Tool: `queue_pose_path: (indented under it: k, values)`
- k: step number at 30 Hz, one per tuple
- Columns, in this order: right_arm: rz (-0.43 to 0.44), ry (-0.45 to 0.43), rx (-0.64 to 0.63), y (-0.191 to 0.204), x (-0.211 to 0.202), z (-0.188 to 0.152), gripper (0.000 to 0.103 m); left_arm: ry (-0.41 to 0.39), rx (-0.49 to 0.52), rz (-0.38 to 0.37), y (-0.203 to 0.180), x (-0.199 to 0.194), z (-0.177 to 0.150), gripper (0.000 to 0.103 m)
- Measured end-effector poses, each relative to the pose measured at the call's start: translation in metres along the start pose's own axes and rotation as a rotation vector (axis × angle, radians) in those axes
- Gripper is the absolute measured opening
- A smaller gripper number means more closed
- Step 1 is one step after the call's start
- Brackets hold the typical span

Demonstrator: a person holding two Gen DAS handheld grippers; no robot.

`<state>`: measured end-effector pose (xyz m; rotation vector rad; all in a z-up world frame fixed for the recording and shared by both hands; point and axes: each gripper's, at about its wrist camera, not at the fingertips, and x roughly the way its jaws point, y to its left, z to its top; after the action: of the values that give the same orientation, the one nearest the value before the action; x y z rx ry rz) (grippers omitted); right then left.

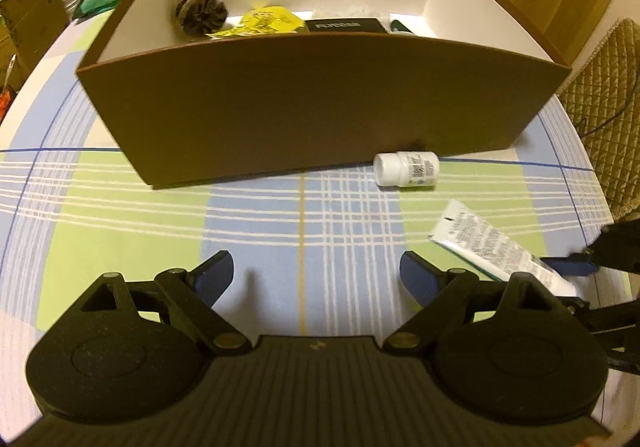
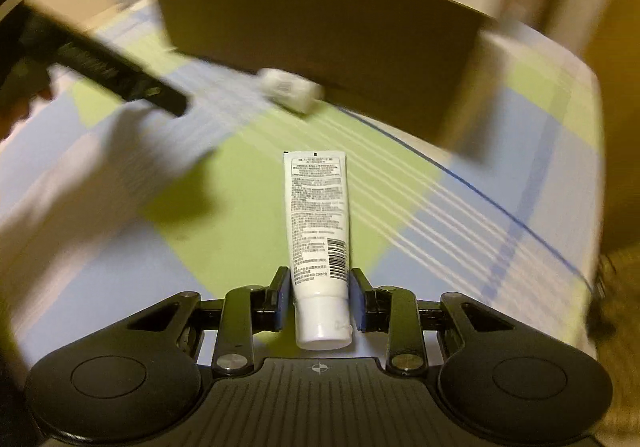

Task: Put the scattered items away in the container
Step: 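Grasp the white tube with the right gripper, then grasp the white pill bottle with the left gripper while the right lifts the tube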

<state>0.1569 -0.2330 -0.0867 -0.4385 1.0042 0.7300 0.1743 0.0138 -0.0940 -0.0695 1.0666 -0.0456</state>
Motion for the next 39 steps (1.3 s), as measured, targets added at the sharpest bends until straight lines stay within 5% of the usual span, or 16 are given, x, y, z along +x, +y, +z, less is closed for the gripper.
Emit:
queue_pose_path:
  k: [6,12,22,27,29,32,39]
  values:
    - [-0.151,-0.026,0.261,-0.022,-0.004,-0.004,0.028,-0.013,0.056,-0.047,-0.023,0.010,0.005,0.088]
    - [-0.213,-0.045,0.368,-0.033,0.002,0.003,0.028,-0.054,0.109,-0.075,-0.044,0.027,0.017,0.087]
    - [-0.223,-0.050,0.365,-0.033,0.004,0.003,0.029,-0.092,0.129,-0.034,-0.067,0.062,0.030,0.078]
    - [-0.217,-0.053,0.362,-0.032,0.006,0.002,0.030,-0.106,0.105,-0.017,-0.063,0.070,0.032,0.063]
    - [-0.205,-0.054,0.360,-0.032,0.007,0.003,0.035,-0.119,0.127,-0.029,-0.060,0.068,0.030,0.044]
    - [-0.205,-0.055,0.351,-0.030,0.008,0.005,0.046,-0.113,0.150,-0.045,-0.053,0.065,0.027,0.043]
    - [-0.223,-0.077,0.330,-0.034,0.015,0.012,0.048,-0.084,0.160,-0.017,-0.026,0.050,0.012,0.042]
